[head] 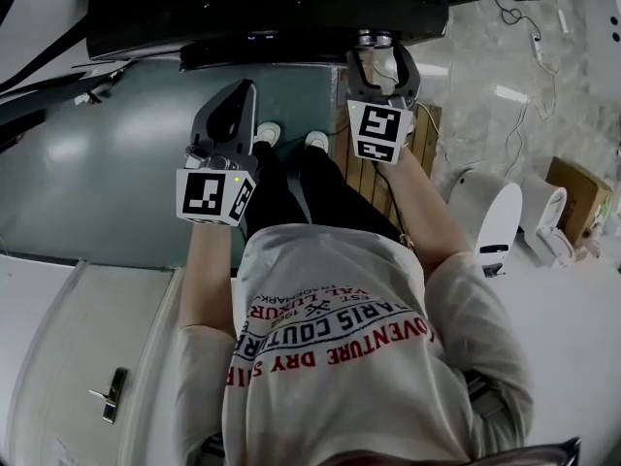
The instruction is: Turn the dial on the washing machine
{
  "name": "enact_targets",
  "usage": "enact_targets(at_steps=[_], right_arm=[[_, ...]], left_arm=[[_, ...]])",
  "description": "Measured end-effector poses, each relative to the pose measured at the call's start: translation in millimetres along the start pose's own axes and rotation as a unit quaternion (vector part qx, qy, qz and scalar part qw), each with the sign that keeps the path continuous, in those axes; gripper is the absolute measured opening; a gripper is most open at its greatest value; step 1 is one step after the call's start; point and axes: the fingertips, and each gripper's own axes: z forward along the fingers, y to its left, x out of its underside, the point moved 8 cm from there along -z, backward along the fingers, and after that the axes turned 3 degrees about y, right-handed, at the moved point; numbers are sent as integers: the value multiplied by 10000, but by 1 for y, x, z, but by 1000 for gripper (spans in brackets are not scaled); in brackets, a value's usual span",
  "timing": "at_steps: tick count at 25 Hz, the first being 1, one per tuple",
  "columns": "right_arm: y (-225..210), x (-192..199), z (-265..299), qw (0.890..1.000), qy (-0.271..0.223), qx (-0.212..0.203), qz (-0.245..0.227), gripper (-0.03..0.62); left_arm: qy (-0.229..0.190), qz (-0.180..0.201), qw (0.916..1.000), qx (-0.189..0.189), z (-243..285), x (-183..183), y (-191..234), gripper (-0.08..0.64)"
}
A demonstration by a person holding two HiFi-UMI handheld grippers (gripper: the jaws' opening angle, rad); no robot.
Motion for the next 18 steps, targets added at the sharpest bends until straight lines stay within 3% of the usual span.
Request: enact_targets(at_steps=[7,18], right_arm=[[0,-2,1,9998,103,95,114,290],[-13,4,3,9918,186,-309,1226,287]], left_arm=[[-26,-27,9999,-112,-4,1,-2,17],[-174,144,9997,-106,-11,-12,-3,17]])
